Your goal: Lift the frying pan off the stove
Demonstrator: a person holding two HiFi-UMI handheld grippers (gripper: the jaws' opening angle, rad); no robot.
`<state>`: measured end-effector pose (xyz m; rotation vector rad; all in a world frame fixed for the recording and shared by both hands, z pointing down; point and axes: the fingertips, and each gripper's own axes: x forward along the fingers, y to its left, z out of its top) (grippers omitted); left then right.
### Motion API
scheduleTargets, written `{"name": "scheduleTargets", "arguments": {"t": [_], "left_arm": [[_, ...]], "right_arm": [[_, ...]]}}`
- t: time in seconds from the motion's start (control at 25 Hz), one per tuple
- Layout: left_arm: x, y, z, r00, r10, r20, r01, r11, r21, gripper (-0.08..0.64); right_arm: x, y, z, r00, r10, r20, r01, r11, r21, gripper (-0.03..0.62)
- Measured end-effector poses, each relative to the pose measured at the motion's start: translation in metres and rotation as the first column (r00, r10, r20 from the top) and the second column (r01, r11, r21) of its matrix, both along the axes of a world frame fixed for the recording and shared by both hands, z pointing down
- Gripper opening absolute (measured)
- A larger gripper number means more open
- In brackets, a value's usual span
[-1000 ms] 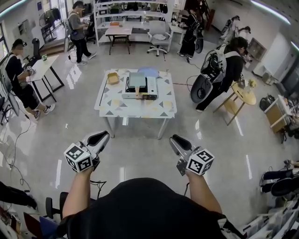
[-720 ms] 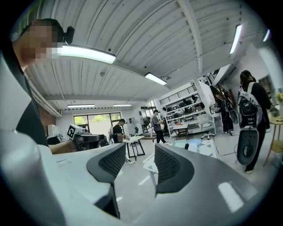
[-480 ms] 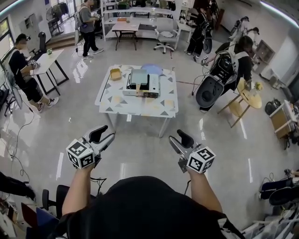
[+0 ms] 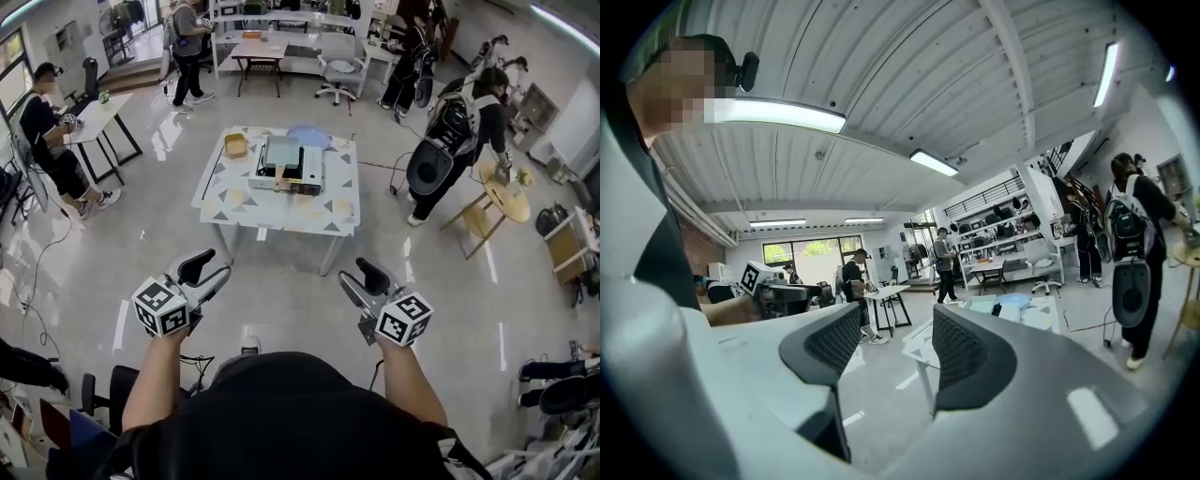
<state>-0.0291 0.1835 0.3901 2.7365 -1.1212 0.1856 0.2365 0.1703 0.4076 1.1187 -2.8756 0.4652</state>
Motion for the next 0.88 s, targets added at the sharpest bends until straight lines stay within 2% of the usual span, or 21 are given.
{"name": "scheduleTargets", "arguments": {"t": [0.36, 0.88], "left_arm": [[-0.006, -0.036, 0.014, 1.000, 0.019, -0.013, -0.019, 0.999, -0.026, 0.224], [-0.037, -0.134, 0.030, 0.997, 0.064, -0.030, -0.066, 0.995, -0.068, 0.227]], "right_arm": [[-0.009, -0.025, 0.008, 1.000, 0.006, -0.011, -0.006, 1.000, -0.025, 0.265], [-0.041, -0.108, 0.018, 0.998, 0.055, 0.029, -0.052, 0.996, -0.077, 0.267]]}}
